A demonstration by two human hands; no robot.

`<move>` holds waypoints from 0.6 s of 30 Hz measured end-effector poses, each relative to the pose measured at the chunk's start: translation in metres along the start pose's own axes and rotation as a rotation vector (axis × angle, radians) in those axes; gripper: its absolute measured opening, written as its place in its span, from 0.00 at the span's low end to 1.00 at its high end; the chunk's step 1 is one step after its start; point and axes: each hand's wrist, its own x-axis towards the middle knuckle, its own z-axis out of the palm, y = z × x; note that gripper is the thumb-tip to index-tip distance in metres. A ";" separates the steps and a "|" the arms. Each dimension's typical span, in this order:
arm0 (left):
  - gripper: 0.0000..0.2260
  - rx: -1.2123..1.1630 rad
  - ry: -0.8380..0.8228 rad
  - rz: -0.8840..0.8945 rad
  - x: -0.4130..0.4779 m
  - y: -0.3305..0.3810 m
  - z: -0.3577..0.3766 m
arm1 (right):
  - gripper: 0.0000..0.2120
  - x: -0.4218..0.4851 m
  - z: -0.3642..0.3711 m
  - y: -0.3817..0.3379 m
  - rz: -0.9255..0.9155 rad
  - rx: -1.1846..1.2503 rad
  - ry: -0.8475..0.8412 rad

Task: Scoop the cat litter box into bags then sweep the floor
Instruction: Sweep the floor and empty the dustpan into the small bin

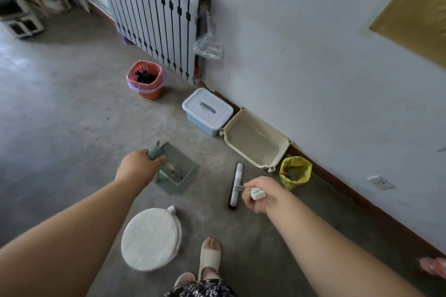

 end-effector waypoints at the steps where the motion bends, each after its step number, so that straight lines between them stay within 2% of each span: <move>1: 0.14 0.003 0.007 -0.009 0.006 0.001 -0.002 | 0.09 0.001 0.006 -0.004 -0.029 -0.011 0.018; 3: 0.15 0.013 0.015 -0.022 0.014 0.002 -0.005 | 0.09 0.004 0.017 -0.008 -0.075 -0.015 0.077; 5: 0.15 0.025 0.023 -0.037 0.021 0.002 -0.007 | 0.12 0.014 0.022 -0.016 -0.092 -0.031 0.152; 10: 0.17 0.016 0.036 -0.058 0.040 -0.003 -0.017 | 0.10 0.028 0.031 -0.031 -0.056 -0.042 0.183; 14: 0.17 -0.047 0.049 -0.092 0.066 -0.012 -0.036 | 0.13 0.040 0.063 -0.040 -0.062 -0.028 0.127; 18: 0.16 -0.078 0.019 -0.078 0.103 -0.037 -0.061 | 0.13 0.053 0.131 -0.043 -0.055 -0.050 0.048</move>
